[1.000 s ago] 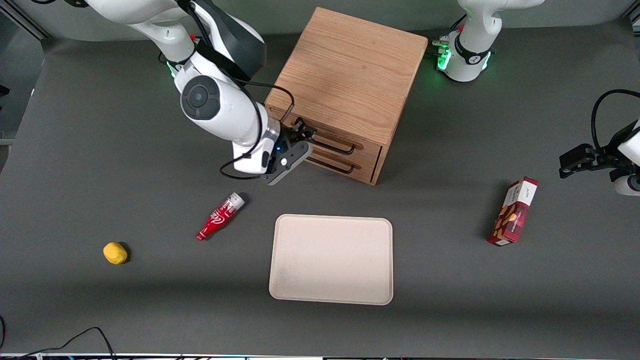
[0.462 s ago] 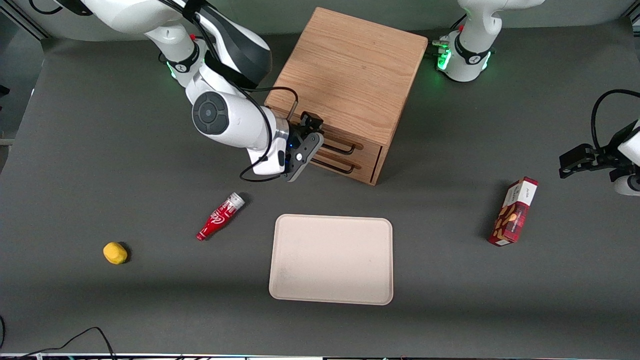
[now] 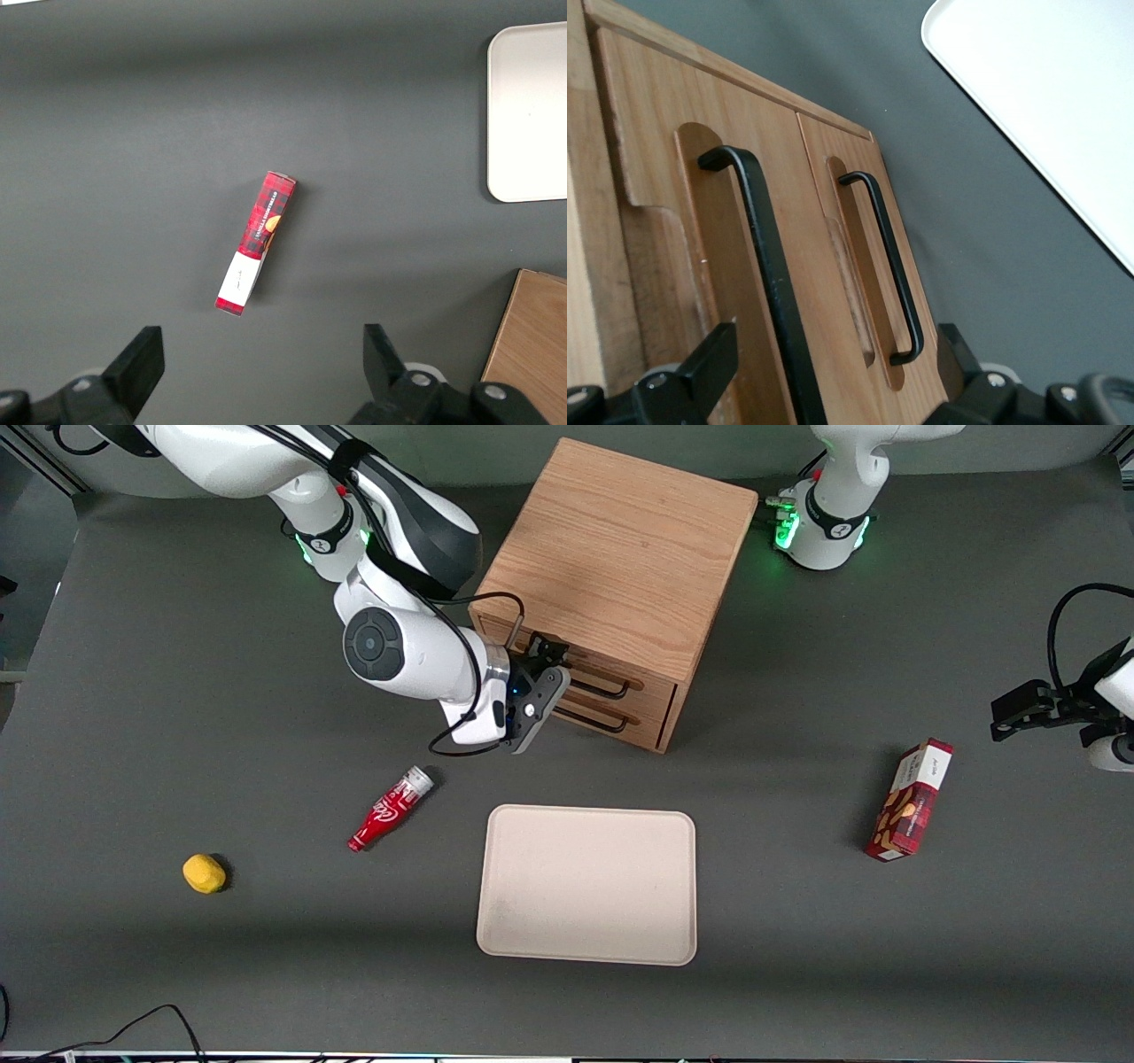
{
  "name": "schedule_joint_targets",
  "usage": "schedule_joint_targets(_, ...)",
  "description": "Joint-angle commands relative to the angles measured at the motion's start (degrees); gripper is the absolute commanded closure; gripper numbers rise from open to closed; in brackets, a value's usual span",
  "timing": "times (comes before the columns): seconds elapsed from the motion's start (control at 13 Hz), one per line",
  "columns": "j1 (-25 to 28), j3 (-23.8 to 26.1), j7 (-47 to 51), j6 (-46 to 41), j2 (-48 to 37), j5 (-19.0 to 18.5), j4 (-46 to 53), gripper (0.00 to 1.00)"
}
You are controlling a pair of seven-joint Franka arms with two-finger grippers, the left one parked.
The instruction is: Open upper drawer
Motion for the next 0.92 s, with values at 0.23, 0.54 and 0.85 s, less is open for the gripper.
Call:
schedule_joint_targets(0.23,-0.74,0.6,-2.62,5.57,1.43,1.56,-2.52,0.0)
schedule_joint_targets(0.54,-0.92,0.07,-4.2,5.93,1.44,-1.07,-2.34,0.0)
schedule_joint_targets(0.85,-1.18,-0.71,-4.29,9.08,1.26,-4.59,-2.43,0.0)
